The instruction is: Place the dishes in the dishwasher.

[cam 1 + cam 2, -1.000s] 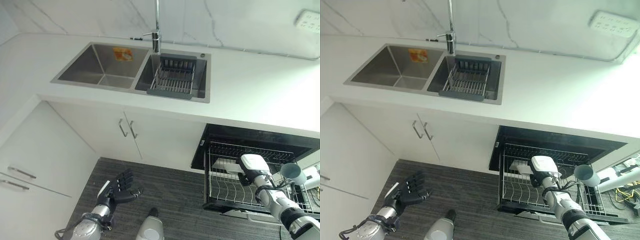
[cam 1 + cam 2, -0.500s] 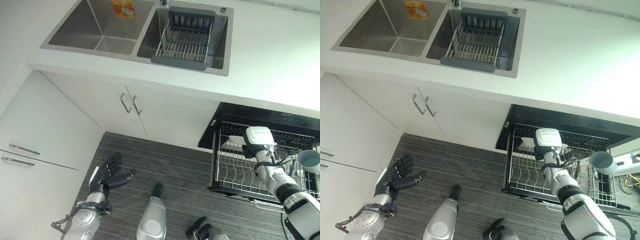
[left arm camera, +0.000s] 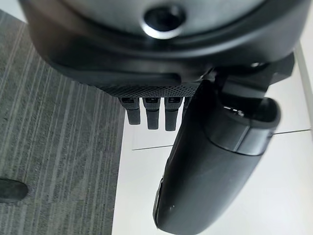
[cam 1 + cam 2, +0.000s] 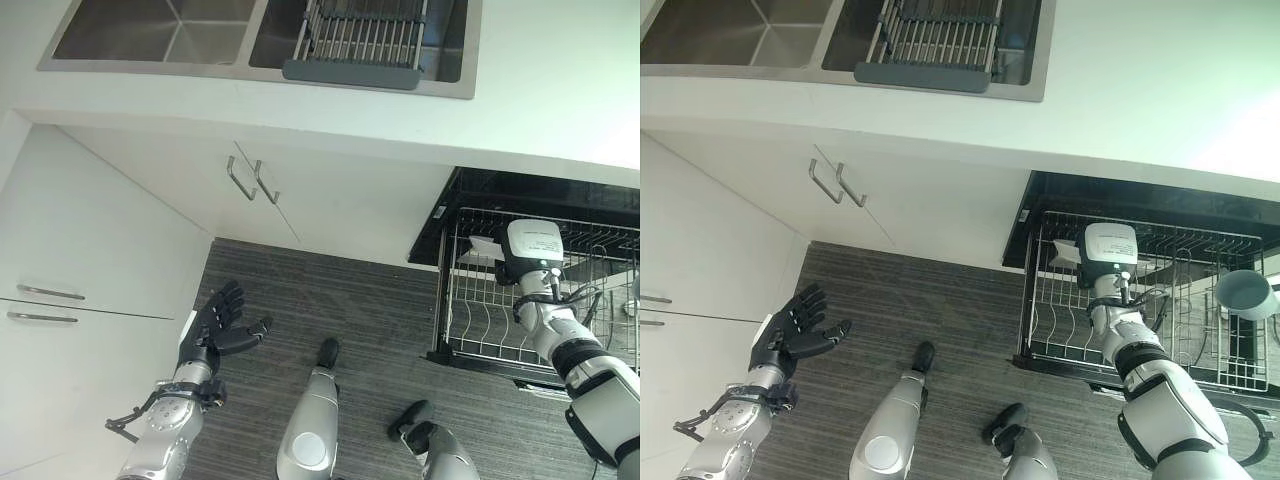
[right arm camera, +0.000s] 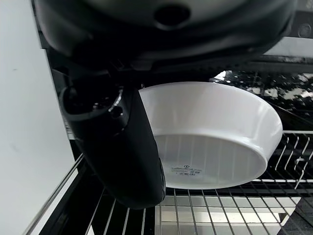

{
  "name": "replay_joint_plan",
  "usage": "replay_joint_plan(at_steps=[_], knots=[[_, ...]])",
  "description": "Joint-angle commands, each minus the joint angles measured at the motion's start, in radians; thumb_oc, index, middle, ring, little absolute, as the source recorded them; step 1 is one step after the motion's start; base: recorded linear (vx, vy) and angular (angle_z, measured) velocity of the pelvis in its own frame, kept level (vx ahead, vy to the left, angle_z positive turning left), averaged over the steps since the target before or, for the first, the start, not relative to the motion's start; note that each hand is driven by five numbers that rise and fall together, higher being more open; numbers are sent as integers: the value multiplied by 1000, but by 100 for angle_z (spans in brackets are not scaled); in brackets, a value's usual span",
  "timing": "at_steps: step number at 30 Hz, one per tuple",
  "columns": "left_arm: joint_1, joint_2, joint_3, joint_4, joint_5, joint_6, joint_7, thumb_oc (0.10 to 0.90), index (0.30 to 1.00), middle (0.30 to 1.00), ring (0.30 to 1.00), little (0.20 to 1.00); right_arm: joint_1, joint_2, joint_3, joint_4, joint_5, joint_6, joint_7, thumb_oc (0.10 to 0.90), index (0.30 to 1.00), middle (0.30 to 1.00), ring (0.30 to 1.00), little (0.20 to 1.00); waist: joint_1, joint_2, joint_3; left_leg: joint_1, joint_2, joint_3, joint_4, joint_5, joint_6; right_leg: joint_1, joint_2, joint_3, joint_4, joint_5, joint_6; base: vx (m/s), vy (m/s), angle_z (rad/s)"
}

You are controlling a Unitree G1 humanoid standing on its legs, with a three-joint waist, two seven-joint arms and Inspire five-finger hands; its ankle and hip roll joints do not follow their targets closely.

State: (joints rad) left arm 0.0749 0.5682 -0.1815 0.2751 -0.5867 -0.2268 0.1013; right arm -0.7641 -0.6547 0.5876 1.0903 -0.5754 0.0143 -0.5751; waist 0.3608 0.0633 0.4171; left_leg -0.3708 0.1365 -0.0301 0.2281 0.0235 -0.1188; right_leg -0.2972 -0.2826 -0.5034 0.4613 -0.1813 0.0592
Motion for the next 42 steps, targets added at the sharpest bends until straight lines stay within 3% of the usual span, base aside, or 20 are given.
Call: replay_joint_plan(at_steps=[1, 10, 18, 21, 26, 29, 34, 38, 42], knots=[[-9, 53, 10, -86, -38, -102, 16, 800, 900, 900, 900, 900, -96, -66, 38, 12, 54, 8, -22, 800, 900, 900, 900, 900, -1, -16, -35, -66, 16, -25, 72, -121, 4, 68, -23, 106, -161, 57, 138, -56, 21, -1], [-25, 51, 5, -105, -53, -94, 12, 800, 900, 900, 900, 900, -88, -47, 48, 24, 75, 8, 32, 800, 900, 900, 900, 900, -11, -22, -35, -68, 22, -15, 72, -121, -1, 55, -21, 113, -161, 58, 135, -24, 13, -1], [-15, 68, 39, -134, -40, -57, -18, 800, 900, 900, 900, 900, -39, -64, 30, 7, 122, 26, 91, 800, 900, 900, 900, 900, -16, -63, -41, -48, 37, -12, 72, -130, -4, 69, -7, 121, -161, 60, 138, -1, -42, -5], [-11, 75, 49, -146, -29, -41, -31, 800, 900, 900, 900, 900, -22, -61, 8, -1, 223, 19, 182, 800, 900, 900, 900, 900, -16, -80, -44, -35, 40, -11, 72, -136, -3, 80, 0, 123, -161, 61, 139, 9, -44, -7], [-3, 93, 102, -192, 14, 36, -63, 800, 900, 900, 900, 900, 40, -53, -35, -31, 479, 25, 498, 800, 900, 900, 900, 900, -18, -127, -57, 4, 54, -6, 72, -148, -4, 117, 12, 122, -161, 59, 141, 45, -68, -3], [7, 103, 139, -219, 34, 83, -76, 800, 900, 900, 900, 900, 75, -53, -65, -60, 600, 7, 606, 800, 900, 900, 900, 900, -19, -154, -68, 31, 63, -4, 72, -154, -6, 142, 20, 119, -161, 57, 142, 62, -76, -5], [37, 98, 183, -239, 64, 122, -107, 800, 900, 900, 900, 900, 151, -59, -112, -159, 654, 35, 679, 800, 900, 900, 900, 900, -32, -184, -93, 76, 77, 10, 72, -163, -6, 176, 35, 123, -161, 55, 143, 76, -38, -7], [78, 80, 211, -242, 88, 130, -116, 800, 900, 900, 900, 900, 236, -84, -175, -341, 705, 82, 719, 800, 900, 900, 900, 900, -59, -204, -119, 114, 93, 30, 72, -169, -7, 196, 48, 132, -161, 52, 140, 82, -2, -12], [138, 59, 255, -245, 116, 134, -136, 800, 900, 900, 900, 900, 393, -139, -267, -522, 633, 124, 724, 800, 900, 900, 900, 900, -104, -225, -152, 153, 112, 52, 72, -177, -7, 212, 65, 163, -161, 49, 139, 96, -14, -28]])
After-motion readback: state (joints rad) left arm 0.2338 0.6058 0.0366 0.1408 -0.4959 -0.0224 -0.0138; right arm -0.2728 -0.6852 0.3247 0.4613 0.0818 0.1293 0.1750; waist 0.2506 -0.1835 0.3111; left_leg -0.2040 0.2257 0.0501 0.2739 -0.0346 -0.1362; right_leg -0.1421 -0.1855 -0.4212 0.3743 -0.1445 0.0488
